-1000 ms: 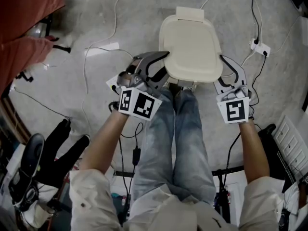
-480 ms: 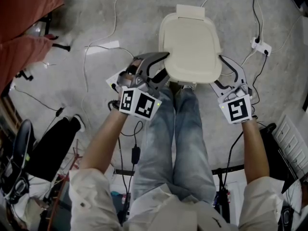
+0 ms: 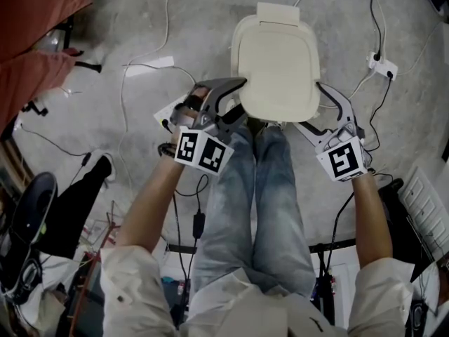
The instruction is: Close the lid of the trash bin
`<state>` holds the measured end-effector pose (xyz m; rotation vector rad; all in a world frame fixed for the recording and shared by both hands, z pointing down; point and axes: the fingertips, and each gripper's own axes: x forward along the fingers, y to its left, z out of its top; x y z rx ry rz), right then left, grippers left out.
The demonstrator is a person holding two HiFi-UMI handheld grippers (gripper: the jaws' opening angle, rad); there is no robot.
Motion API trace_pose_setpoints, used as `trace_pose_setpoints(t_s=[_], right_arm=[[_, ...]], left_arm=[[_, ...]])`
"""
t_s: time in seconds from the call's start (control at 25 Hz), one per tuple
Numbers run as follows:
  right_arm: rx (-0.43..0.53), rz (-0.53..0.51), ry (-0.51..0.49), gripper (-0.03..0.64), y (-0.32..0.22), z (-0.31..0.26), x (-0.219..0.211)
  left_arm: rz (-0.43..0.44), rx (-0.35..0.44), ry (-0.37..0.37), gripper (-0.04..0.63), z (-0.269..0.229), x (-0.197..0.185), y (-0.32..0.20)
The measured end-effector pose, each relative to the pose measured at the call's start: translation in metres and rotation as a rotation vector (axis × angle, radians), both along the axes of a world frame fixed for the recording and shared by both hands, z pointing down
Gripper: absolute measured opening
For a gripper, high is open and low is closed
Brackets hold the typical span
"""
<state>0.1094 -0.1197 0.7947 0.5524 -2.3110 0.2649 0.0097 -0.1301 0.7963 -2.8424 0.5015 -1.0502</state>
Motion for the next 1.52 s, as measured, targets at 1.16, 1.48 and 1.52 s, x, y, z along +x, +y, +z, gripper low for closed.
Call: trace_pose_setpoints(t_s=[1.16,1.48,1.52], right_arm=[[-0.175,0.102,-0.011,0.35,0.004,0.046,-0.005],[-0.181,0.125,0.01,0.344,0.003,0.054,-0.006],[-0.181,0.126,0.012,0.344,0.003,0.054,-0.005]], left_arm=[[0.066,-0.237,-0.009,0.341,0.05,0.004,0.036],[-0.006,-0.305,0.055,0.168,0.048,0.007,0.029],[-0.018,-0.303,0.057,0.147,0.049,0.008,0.028]])
